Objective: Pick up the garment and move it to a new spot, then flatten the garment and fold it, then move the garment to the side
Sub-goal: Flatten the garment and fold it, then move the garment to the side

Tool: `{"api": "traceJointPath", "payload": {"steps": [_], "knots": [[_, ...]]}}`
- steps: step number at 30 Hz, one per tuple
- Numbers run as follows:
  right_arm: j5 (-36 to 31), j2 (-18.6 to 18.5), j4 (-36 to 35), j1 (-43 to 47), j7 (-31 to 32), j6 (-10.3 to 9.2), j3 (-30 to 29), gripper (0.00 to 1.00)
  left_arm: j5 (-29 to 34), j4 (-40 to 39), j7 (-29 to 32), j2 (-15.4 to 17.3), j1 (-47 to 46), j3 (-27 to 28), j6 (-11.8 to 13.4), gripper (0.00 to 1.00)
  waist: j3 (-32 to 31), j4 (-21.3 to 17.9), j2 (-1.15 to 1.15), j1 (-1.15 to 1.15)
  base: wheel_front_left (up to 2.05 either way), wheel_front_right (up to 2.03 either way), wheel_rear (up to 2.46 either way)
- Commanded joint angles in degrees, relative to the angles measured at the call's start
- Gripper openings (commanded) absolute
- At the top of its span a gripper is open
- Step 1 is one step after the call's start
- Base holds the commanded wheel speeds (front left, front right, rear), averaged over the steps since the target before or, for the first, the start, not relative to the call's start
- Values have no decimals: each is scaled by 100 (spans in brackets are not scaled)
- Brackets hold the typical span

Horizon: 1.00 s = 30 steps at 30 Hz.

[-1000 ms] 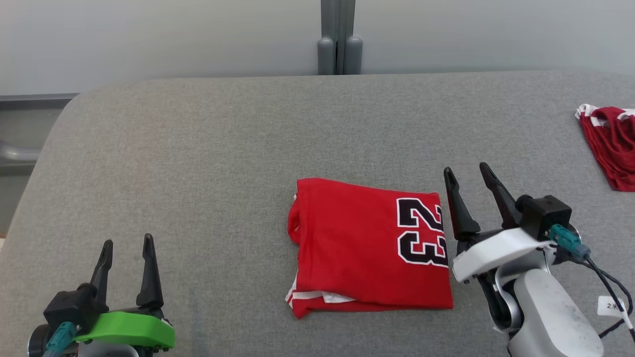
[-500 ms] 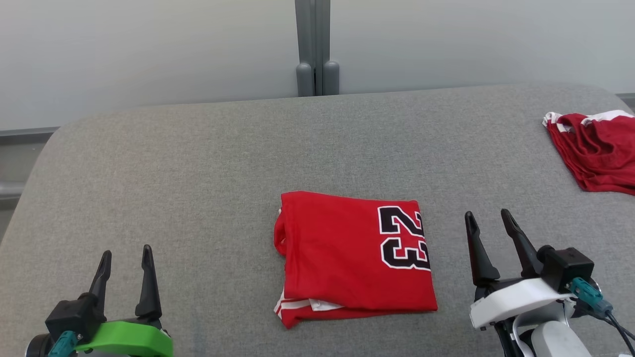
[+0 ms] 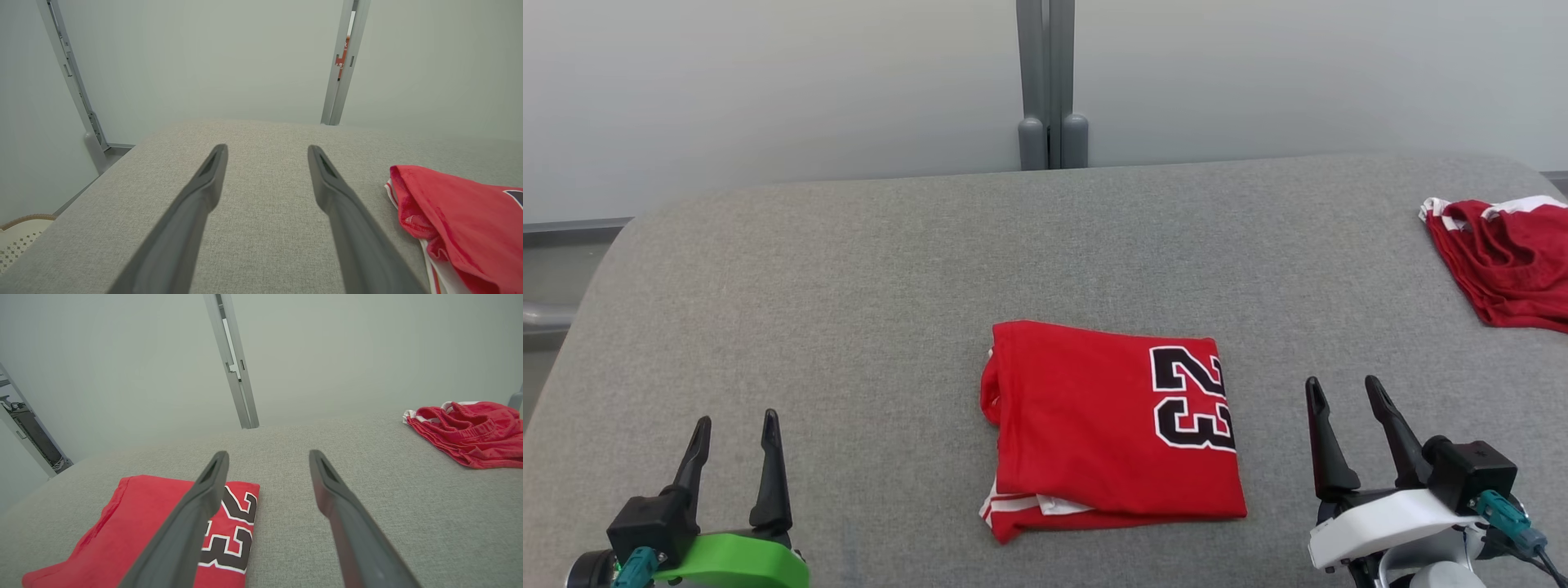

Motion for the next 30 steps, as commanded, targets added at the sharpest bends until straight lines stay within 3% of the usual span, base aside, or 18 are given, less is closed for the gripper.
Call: {"api": "traceJointPath", "payload": {"steps": [1,30], "knots": [[-48,9,-26,54,-22,-9,-22,100,26,-10,-15,48,91,-4,17,100,-3,12,0,0,0,0,0],[-189,53,78,41,4,-9,-10,100,-128,-89,53,164,118,-153,133,100,14,49,0,0,0,0,0]]}}
